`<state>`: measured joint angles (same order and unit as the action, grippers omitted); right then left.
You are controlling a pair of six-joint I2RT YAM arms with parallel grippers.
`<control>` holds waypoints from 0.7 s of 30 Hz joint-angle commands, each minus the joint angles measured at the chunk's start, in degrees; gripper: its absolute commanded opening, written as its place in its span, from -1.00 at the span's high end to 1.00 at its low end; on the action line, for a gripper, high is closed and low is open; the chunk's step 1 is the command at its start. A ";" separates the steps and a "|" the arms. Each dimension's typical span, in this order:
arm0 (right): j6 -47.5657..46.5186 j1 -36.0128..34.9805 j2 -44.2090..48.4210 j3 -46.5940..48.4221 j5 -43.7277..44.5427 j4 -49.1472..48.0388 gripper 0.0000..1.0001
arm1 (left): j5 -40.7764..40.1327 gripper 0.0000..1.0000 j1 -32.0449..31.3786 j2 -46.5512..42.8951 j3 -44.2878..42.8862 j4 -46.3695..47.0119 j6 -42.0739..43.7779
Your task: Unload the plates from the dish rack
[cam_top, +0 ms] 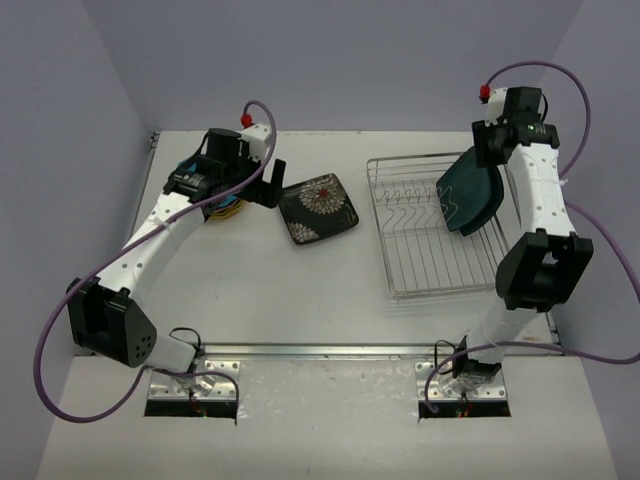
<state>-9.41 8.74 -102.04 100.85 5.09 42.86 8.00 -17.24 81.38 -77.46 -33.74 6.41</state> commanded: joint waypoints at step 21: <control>3.88 2.69 -8.24 8.58 -16.01 11.28 1.00 | 0.61 -0.82 -0.78 -2.90 3.54 4.74 -0.18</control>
<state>-7.33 12.14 -115.35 107.85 -5.07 51.68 8.03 -17.56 79.24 -74.00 -31.92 6.39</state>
